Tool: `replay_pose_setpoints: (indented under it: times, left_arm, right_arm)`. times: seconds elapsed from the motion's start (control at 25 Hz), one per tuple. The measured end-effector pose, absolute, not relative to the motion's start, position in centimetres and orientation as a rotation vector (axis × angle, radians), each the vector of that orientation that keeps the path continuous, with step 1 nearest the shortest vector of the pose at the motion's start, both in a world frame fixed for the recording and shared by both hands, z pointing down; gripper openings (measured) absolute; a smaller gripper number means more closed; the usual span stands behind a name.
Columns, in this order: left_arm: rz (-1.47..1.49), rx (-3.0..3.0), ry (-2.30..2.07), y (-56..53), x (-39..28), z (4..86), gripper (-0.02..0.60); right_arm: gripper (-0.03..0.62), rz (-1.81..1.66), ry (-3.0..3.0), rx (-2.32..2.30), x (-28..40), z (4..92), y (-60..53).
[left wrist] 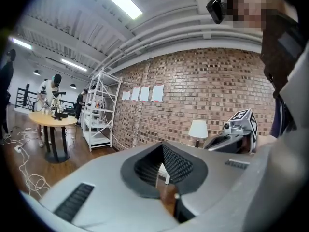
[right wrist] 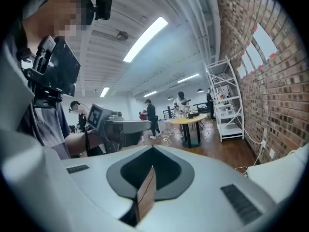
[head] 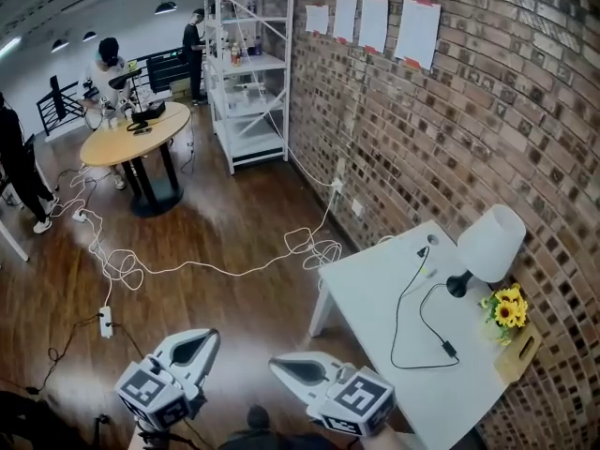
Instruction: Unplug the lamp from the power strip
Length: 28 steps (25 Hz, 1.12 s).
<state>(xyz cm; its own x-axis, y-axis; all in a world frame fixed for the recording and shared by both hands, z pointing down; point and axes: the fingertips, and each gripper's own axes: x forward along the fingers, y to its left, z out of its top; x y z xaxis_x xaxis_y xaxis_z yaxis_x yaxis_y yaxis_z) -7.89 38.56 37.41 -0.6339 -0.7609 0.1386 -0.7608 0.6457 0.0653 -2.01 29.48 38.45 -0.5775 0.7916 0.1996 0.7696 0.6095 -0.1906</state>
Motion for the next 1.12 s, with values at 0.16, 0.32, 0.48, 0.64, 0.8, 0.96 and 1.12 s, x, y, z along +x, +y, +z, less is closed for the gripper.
replay_pose_setpoints:
  times: [0.16,0.32,0.48,0.64,0.8,0.96,1.12]
  left_arm:
    - [-0.005,1.298,-2.705,40.1,-10.4,37.7,0.013]
    - [-0.082,1.346,-2.655,40.3,-12.2,37.3,0.014]
    - [-0.178,1.401,-2.597,40.4,-13.2,37.1,0.014]
    - [-0.198,1.437,-2.569,40.1,-14.3,37.6,0.014]
    - [-0.204,1.510,-2.524,38.5,-14.6,37.8,0.013]
    - [-0.175,1.543,-2.511,36.8,-15.0,37.5,0.013]
    - [-0.146,1.546,-2.499,35.3,-15.5,38.0,0.013]
  right_arm:
    - [0.003,0.079,-2.596,-1.222,-4.1,38.5,30.8]
    - [0.003,0.051,-2.613,-1.164,-5.8,38.6,31.9]
    - [0.003,0.030,-2.642,-1.082,-6.8,38.6,32.6]
    - [0.003,-0.014,-2.653,-1.009,-7.5,38.5,32.2]
    - [0.003,0.007,-2.677,-0.931,-7.6,38.5,31.0]
    - [0.003,0.005,-2.674,-0.880,-7.9,38.5,29.4]
    - [0.003,0.024,-2.691,-0.871,-8.7,38.7,27.4]
